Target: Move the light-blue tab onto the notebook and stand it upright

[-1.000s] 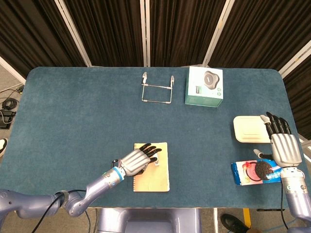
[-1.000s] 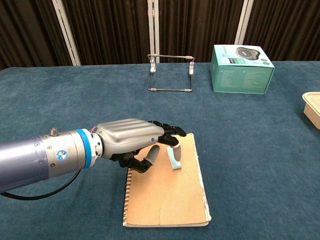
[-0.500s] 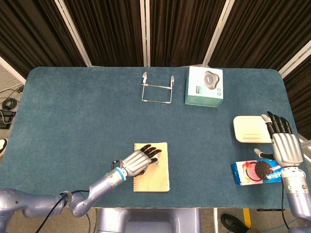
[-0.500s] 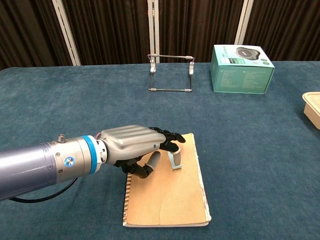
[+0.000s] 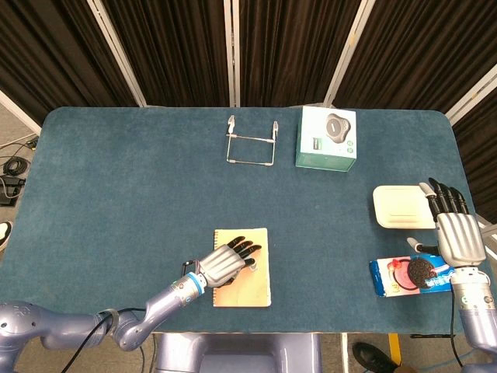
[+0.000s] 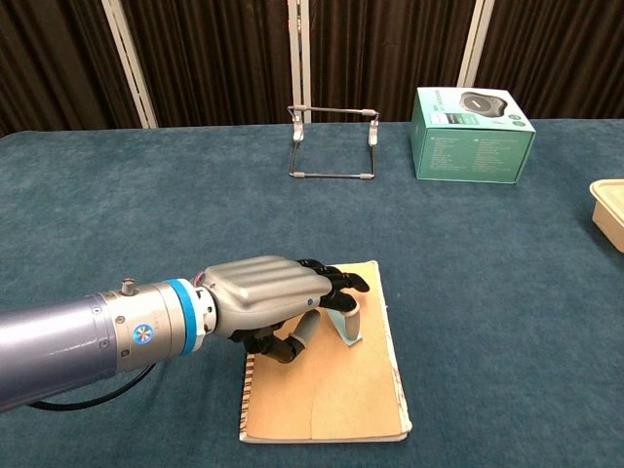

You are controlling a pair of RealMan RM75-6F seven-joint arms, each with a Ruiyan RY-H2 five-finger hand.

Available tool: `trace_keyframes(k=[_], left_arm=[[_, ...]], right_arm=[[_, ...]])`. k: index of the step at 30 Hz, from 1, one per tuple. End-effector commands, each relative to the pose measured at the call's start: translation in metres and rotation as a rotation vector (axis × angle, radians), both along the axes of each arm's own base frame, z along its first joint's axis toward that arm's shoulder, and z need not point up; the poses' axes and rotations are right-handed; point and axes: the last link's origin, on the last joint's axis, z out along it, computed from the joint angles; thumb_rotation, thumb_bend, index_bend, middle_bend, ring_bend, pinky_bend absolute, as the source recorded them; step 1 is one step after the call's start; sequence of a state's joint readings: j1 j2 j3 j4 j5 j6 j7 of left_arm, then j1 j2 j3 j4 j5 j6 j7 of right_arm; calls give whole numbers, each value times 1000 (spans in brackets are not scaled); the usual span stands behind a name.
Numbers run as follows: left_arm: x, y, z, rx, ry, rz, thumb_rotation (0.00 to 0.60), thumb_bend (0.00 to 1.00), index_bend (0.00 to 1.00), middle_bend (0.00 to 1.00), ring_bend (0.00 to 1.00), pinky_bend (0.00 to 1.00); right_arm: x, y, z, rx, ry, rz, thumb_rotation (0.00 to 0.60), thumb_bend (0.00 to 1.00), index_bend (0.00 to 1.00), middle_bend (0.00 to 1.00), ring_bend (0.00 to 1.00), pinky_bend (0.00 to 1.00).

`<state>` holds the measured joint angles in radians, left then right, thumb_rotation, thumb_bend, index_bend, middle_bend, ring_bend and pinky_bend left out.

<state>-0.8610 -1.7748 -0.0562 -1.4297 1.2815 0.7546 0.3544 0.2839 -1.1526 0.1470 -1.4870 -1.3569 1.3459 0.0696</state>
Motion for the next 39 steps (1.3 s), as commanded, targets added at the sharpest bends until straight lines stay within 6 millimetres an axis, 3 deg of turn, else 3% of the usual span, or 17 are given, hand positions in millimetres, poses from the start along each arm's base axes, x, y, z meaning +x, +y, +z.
trace_keyframes(k=[1,13,28,39], left_arm=[[0,-1,-1,-2,3,0,600,1000,288,0,0,0],[7,-1,6,25,-19,-16,600,1000,288,0,0,0],[8,-6,-7,0,10,-12,600,1000,291,0,0,0],[10,-3,2,21,-11,-12,600,1000,291,0,0,0]], right_arm=[[0,0,0,-2,-2,1,600,0,18,0,0,0],[2,1,3,-8,-11,7,600,0,22,0,0,0],[1,2,6,-14,-23,6,600,0,25,0,0,0],[2,2,6,-14,-27,10,600,0,28,0,0,0]])
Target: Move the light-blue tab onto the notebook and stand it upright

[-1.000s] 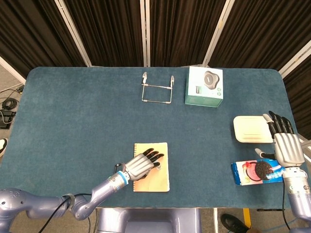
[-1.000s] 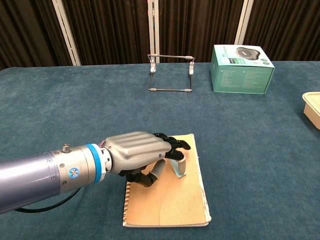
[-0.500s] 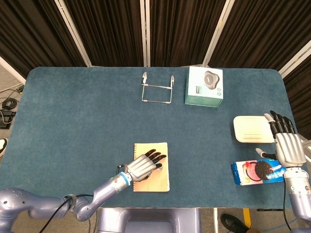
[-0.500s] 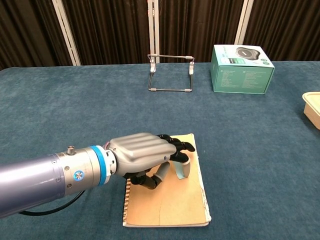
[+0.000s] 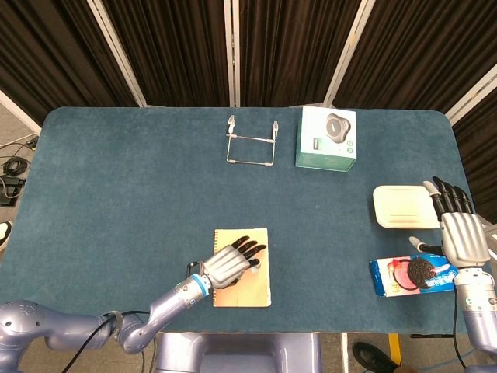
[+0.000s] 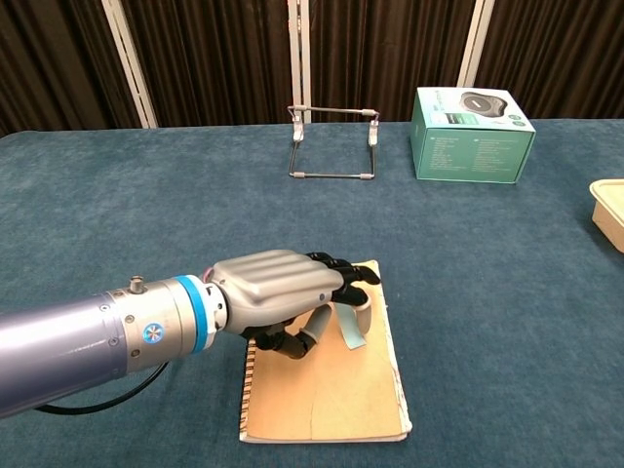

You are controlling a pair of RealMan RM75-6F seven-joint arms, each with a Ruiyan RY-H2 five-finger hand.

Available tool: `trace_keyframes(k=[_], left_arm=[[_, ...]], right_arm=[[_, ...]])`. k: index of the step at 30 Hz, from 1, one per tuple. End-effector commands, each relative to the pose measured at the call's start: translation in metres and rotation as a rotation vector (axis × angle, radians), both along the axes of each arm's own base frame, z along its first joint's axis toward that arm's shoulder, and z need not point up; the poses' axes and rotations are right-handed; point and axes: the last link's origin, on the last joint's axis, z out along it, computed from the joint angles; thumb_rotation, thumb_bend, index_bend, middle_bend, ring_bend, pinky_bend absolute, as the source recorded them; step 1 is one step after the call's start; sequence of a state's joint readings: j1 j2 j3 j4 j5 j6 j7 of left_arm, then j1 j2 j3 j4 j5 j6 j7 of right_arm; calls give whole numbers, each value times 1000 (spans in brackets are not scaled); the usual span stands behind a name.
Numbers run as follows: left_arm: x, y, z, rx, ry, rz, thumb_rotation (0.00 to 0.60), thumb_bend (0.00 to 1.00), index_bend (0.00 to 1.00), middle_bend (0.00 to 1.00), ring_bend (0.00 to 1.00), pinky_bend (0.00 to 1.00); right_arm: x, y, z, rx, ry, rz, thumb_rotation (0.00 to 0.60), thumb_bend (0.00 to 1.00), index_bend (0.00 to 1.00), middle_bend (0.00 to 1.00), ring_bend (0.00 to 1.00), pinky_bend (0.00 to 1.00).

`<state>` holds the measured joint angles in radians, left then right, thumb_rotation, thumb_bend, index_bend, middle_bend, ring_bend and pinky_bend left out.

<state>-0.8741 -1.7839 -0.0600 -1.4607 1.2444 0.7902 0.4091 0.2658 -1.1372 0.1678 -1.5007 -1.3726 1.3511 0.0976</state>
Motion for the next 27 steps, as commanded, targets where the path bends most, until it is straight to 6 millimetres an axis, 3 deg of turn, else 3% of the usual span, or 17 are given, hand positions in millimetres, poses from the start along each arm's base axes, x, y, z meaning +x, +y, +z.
trace_keyframes(k=[1,14,27], left_arm=[[-2,0,0,-1,7,-1,600,1000,291,0,0,0],[-7,-4,-9,-22,32,13,600,1000,304,0,0,0],[-7,-4,-1,-11,16,14,600,1000,327,0,0,0]], right_arm=[[0,0,0,1,0,1,600,0,28,0,0,0],[-1,0,1,-2,-4,-2,600,0,29,0,0,0],[0,0,2,-3,-8,3,600,0,29,0,0,0]])
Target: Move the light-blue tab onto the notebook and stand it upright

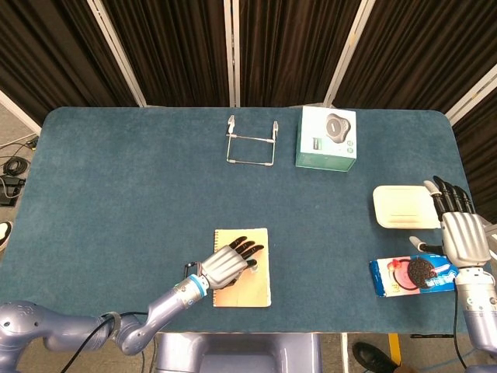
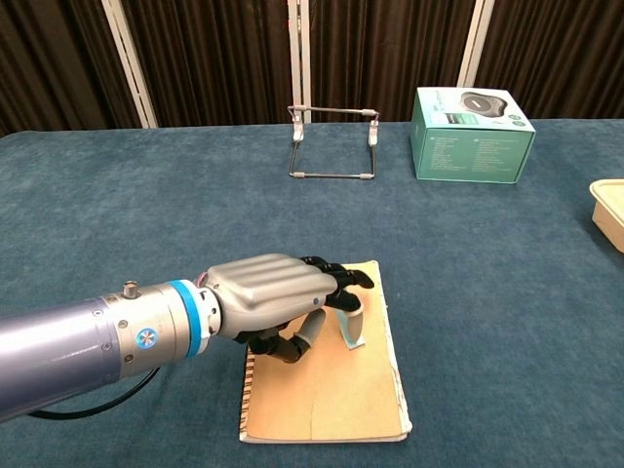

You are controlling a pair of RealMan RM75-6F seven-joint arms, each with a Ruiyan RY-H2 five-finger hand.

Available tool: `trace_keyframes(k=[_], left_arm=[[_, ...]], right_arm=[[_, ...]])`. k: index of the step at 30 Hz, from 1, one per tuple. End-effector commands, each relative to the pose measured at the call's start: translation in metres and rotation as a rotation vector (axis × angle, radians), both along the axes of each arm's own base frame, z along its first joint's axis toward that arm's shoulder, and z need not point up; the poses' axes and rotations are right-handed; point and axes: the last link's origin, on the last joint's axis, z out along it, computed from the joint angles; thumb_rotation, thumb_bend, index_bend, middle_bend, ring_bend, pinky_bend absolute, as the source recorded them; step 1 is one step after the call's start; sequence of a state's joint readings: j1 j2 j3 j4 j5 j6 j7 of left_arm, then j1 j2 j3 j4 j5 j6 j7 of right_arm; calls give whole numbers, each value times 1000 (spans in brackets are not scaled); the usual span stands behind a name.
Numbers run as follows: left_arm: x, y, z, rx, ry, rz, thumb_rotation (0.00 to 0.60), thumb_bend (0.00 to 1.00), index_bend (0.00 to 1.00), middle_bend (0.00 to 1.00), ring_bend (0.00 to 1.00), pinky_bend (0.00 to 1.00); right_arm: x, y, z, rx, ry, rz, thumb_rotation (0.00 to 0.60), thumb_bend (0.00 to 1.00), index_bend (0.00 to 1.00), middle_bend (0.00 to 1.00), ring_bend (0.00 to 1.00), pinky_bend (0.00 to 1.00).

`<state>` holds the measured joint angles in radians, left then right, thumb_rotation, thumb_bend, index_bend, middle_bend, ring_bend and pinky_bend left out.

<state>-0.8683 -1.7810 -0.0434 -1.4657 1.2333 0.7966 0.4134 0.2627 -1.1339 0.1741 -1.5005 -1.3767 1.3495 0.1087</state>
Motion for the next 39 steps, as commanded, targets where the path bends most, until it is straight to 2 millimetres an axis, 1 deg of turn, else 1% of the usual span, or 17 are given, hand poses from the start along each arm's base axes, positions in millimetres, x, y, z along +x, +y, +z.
trace_keyframes(k=[1,7,16,25,34,39], left_arm=[[-3,-2,-1,-8,8,5,600,1000,329,0,0,0],[-6,-2,-6,-16,30,11,600,1000,332,0,0,0],[2,-1,-1,-2,-10,4,600,1000,324,0,0,0],[1,-3,-11,-19,16,-3,600,1000,324,0,0,0],[8,-2,-9,-9,-13,-8,600,1000,321,0,0,0],[7,-4,-12,-13,-3,-12,600,1000,321,0,0,0]], right_arm=[[0,0,0,-1,0,0,600,0,30,0,0,0],[0,0,1,-1,-1,-1,600,0,29,0,0,0],[0,0,2,-3,-4,-1,600,0,29,0,0,0],[0,0,1,1,-5,0,600,0,31,0,0,0],[0,0,1,2,-8,1,600,0,31,0,0,0],[0,0,0,4,-10,2,600,0,31,0,0,0]])
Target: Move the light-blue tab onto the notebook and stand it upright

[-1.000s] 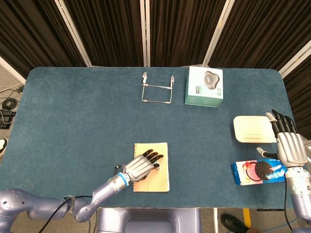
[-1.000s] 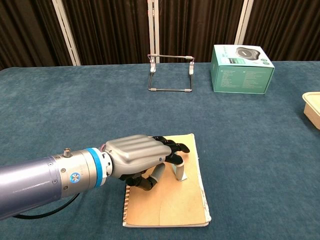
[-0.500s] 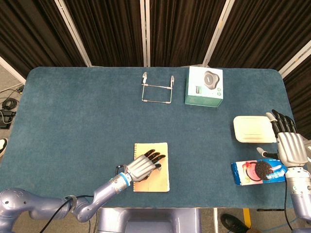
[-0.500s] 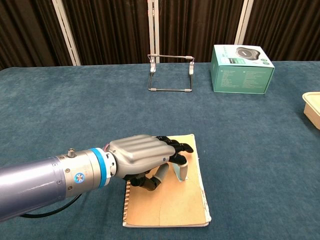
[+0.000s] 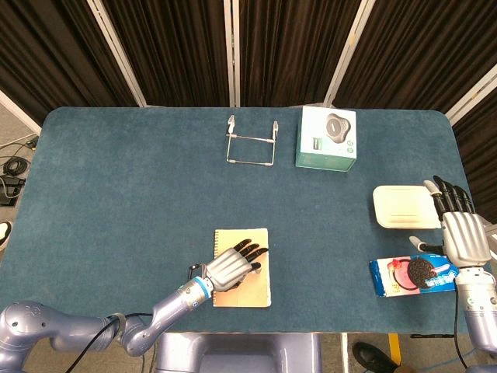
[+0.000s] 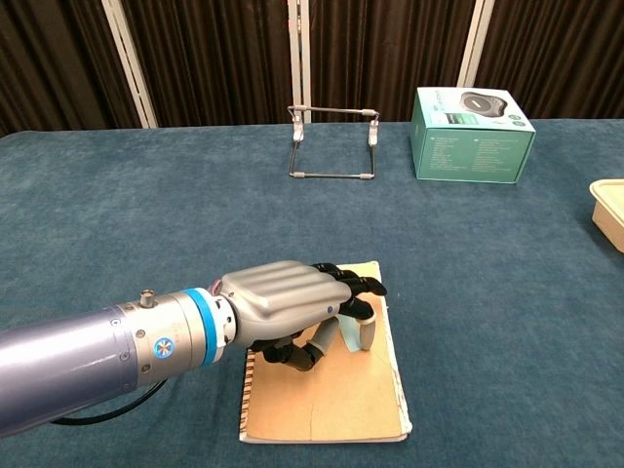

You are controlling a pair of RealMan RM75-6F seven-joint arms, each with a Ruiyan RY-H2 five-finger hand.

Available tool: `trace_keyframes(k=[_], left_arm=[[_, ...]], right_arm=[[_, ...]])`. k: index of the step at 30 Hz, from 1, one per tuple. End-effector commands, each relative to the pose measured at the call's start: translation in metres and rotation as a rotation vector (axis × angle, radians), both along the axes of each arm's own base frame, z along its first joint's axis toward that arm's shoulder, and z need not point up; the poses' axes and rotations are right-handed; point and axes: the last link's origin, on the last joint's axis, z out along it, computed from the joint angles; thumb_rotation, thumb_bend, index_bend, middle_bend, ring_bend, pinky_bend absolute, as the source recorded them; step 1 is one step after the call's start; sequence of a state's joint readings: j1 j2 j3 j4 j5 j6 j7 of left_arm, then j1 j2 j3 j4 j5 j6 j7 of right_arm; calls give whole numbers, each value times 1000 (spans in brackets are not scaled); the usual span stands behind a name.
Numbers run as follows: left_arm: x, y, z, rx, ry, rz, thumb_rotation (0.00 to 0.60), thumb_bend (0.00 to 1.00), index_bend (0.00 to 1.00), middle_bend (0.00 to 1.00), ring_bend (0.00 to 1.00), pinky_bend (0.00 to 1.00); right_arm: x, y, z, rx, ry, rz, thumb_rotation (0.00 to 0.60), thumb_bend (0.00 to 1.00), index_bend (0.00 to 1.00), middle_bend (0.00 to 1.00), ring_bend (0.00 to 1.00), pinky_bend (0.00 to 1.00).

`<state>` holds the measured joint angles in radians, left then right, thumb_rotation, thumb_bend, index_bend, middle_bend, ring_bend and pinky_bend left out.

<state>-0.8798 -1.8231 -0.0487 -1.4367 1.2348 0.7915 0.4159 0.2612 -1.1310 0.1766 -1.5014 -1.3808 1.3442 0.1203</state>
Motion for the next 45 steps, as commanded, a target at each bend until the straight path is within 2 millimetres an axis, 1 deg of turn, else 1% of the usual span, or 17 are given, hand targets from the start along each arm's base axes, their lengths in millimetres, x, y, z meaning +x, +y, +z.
trace_keyframes(k=[1,7,12,19,22,24,25,26,27,28,29,30,31,35,39,42,45], left_arm=[[-1,-1,-2,-3,10,1,600,1000,321,0,0,0],[-2,-1,-3,0,16,5,600,1000,320,0,0,0],[6,2,7,21,-37,3,600,1000,311,0,0,0],[15,22,51,135,-137,18,600,1000,280,0,0,0],[9,35,76,227,-164,44,600,988,202,0,0,0],[4,39,89,275,-170,60,600,872,97,0,0,0],[0,42,96,300,-170,69,600,708,42,0,0,0],[-7,44,106,337,-169,82,600,501,9,0,0,0],[-24,53,126,432,-157,119,600,360,0,0,0,0],[-43,51,147,508,-148,154,600,178,0,0,0,0],[-51,49,156,532,-145,166,600,67,0,0,0,0],[-69,46,173,588,-137,201,600,24,0,0,0,0],[-77,44,180,608,-134,214,600,0,0,0,0,0],[-115,27,209,684,-113,280,600,0,0,0,0,0],[-167,-10,238,725,-86,393,600,0,0,0,0,0],[-187,-31,248,723,-92,431,600,0,0,0,0,0],[-194,-39,251,722,-101,446,600,0,0,0,0,0]], right_arm=[[0,0,0,-1,-2,1,600,0,31,0,0,0],[0,0,2,-4,-7,0,600,0,31,0,0,0],[0,0,3,-6,-8,0,600,0,31,0,0,0],[1,1,3,-7,-11,5,600,0,31,0,0,0],[1,1,2,-6,-11,7,600,0,31,0,0,0],[2,2,2,-5,-12,7,600,0,29,0,0,0],[2,2,2,-4,-12,7,600,0,27,0,0,0],[1,2,2,-4,-12,5,600,0,22,0,0,0],[0,2,2,-5,-8,-1,600,0,19,0,0,0],[-1,2,2,-8,1,-8,600,0,13,0,0,0],[-2,2,2,-10,6,-11,600,0,8,0,0,0],[-3,2,2,-13,15,-17,600,0,5,0,0,0],[-3,2,2,-13,18,-20,600,0,2,0,0,0],[-3,2,1,-14,41,-28,600,0,0,0,0,0],[1,6,-1,-18,90,-22,600,0,0,0,0,0],[5,11,-1,-22,99,-8,600,0,0,0,0,0],[8,13,-1,-25,104,1,600,0,0,0,0,0]])
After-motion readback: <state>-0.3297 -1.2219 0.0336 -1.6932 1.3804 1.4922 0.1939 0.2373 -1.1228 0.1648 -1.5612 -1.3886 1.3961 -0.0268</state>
